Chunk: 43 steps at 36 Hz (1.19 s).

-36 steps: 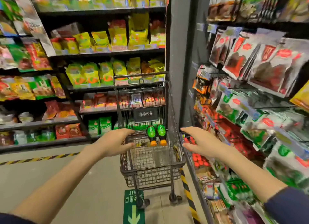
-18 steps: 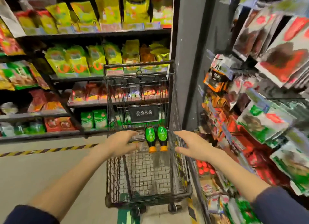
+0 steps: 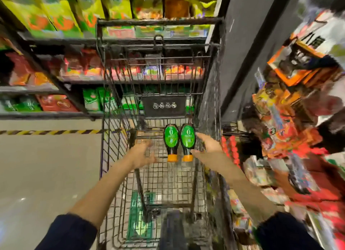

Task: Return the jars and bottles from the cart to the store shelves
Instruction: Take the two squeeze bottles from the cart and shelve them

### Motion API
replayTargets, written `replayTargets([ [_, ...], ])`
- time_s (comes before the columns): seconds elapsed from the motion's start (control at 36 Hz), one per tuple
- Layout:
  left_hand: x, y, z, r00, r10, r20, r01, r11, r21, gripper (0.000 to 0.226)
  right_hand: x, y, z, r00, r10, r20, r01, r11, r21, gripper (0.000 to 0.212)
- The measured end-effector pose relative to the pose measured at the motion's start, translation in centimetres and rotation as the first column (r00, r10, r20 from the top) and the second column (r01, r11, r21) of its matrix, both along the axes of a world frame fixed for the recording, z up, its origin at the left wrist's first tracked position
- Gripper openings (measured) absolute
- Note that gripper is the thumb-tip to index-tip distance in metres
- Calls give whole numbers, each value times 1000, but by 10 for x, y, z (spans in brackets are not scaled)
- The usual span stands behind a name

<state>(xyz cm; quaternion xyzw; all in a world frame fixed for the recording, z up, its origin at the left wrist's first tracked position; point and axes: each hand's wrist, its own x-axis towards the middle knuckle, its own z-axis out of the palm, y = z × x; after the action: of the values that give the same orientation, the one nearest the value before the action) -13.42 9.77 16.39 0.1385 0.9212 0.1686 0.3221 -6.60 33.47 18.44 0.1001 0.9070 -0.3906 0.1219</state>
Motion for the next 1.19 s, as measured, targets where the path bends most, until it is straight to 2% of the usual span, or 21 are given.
replayTargets([
  [0.22,-73,23,-125,970,154,186,-170,983,73,89,-69,-6,-101,981,-142,131,153,986,-72,65],
  [0.31,-88,35,-164,951,206,232,-230,970,81,87,-81,-4,-130,956,-210,203,230,970,-81,71],
  [0.39,-98,47,-200,898,309,313,-352,931,91,93,-85,-1,-150,927,-282,248,323,936,-139,61],
  [0.47,-102,53,-234,840,411,355,-469,878,92,113,-88,-2,-169,916,-290,277,342,926,-161,67],
  [0.56,-101,51,-295,773,503,387,-583,804,119,124,-93,-4,-190,895,-331,300,378,918,-117,70],
  [0.61,-98,63,-282,733,528,428,-640,748,173,117,-94,-7,-202,880,-359,310,405,909,-96,69],
  [0.72,-93,75,-274,665,546,510,-710,674,204,73,-96,-9,-218,851,-355,388,426,898,-112,75],
  [0.81,-94,75,-278,660,520,543,-720,644,258,41,-96,-9,-226,835,-351,424,440,888,-134,76],
  [1.08,-93,79,-257,695,464,549,-700,614,366,47,-95,-10,-234,845,-388,367,476,860,-187,60],
  [1.14,-94,79,-254,650,500,572,-732,614,295,50,-95,-9,-235,843,-404,354,483,859,-169,60],
  [1.19,-97,78,-247,557,554,619,-781,603,162,63,-95,-7,-237,837,-424,346,498,852,-161,60],
])
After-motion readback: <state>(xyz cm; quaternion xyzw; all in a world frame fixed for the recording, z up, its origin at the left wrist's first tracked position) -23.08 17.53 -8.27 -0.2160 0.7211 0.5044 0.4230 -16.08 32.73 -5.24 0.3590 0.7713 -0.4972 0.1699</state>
